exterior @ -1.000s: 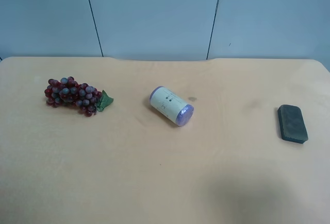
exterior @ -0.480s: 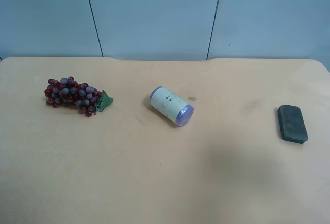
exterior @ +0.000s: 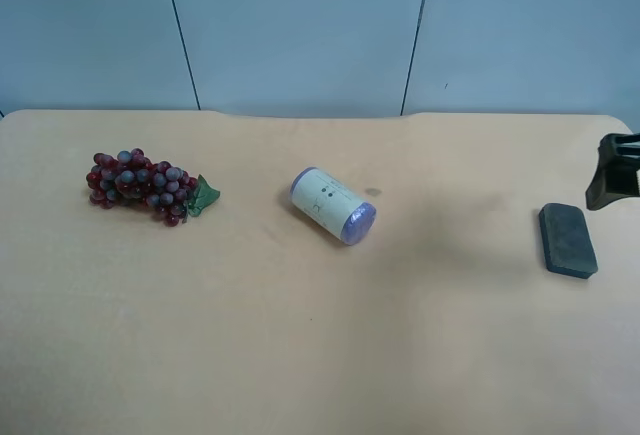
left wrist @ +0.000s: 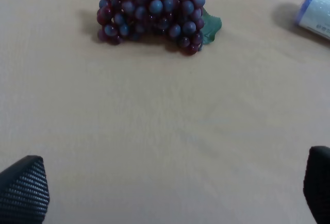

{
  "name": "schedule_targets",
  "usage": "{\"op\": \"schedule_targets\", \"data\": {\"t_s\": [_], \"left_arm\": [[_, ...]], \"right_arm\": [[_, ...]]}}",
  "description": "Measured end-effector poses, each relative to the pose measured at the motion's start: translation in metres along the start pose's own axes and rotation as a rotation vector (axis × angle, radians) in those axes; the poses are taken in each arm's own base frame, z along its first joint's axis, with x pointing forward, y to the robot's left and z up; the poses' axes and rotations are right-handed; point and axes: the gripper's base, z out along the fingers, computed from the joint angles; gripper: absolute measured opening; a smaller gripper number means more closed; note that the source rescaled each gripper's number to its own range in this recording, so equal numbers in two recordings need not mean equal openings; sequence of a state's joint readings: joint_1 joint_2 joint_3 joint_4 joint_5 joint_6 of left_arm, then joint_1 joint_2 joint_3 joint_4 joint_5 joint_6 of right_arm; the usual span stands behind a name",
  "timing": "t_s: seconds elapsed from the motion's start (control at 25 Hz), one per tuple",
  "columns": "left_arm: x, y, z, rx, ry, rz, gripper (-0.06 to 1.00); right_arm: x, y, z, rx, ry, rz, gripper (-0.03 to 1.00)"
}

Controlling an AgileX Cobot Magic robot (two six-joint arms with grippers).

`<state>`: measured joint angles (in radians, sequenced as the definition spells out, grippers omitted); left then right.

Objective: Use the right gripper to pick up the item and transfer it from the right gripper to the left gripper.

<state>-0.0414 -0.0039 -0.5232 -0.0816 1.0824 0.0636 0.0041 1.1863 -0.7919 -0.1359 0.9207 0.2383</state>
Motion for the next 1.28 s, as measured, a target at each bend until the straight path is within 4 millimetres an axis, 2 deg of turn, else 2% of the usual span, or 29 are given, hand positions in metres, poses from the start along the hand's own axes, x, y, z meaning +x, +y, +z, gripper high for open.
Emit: {"op": "schedule_targets", "data": {"t_s": [0.2,0.48,0.64,0.96,1.28], "left_arm": [[0.000,0.000,0.000,0.000,0.000,0.000,1.00],[0.000,0.000,0.000,0.000,0.000,0.000,1.00],[0.000,0.000,0.000,0.000,0.000,0.000,1.00],[0.000,0.000,0.000,0.000,0.000,0.000,1.00],[0.000,0.000,0.000,0.000,0.000,0.000,1.00]], "right_arm": [[-0.014,-0.013,0.046,0.003,0.107,0.071,1.00],[-0.021,-0.027,0.087,-0.070,0.178,0.132,1.00],[-0.028,-0.028,0.103,-0.070,0.201,0.132,1.00],[-0.051,-0.027,0.117,-0.074,0.264,0.133,1.00],[-0.062,-0.028,0.139,-0.064,0.328,0.119,1.00]]}}
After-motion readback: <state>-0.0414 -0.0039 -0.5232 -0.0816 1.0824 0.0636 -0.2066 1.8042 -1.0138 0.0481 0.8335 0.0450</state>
